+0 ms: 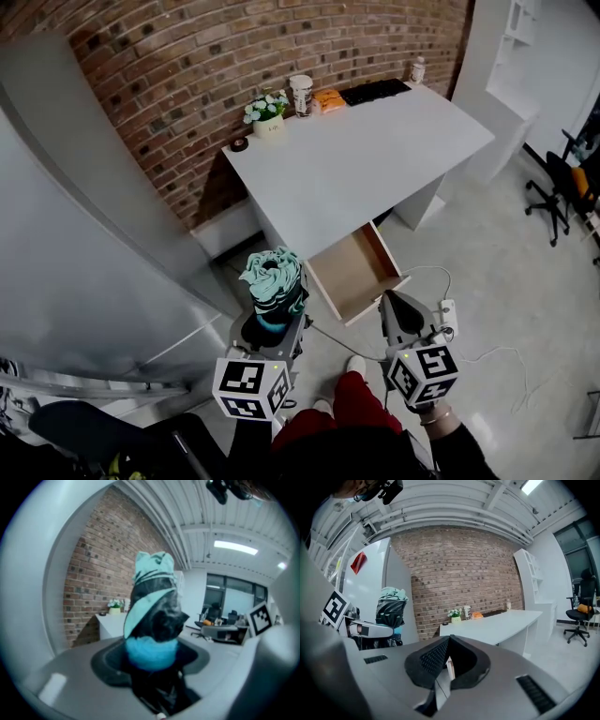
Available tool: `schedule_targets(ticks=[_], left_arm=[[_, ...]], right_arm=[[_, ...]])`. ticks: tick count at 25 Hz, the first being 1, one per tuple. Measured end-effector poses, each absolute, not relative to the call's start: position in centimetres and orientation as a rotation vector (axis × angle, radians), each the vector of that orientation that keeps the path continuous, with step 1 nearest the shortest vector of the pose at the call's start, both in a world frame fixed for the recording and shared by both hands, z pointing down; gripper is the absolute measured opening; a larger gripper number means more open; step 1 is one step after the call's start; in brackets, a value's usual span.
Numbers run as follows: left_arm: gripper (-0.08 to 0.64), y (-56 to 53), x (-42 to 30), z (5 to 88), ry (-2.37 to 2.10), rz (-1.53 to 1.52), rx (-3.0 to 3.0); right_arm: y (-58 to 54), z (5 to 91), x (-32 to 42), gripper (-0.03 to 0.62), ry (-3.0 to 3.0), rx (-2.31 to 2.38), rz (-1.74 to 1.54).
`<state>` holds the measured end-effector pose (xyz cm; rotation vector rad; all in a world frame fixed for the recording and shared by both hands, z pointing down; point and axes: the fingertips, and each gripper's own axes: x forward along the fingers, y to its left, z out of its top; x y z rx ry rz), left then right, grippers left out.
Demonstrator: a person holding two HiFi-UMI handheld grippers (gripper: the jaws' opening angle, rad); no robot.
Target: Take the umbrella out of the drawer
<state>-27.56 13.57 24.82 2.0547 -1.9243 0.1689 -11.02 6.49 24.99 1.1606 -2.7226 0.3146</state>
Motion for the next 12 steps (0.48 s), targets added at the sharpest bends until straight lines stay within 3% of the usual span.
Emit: schedule_targets(ticks=[12], left_arm=[[0.250, 18.4, -28.7, 22.9, -1.969, 0.110, 2.064]], right_arm=[[11.2, 23.5, -11.7, 0.006, -2.771, 1.145, 0.239]])
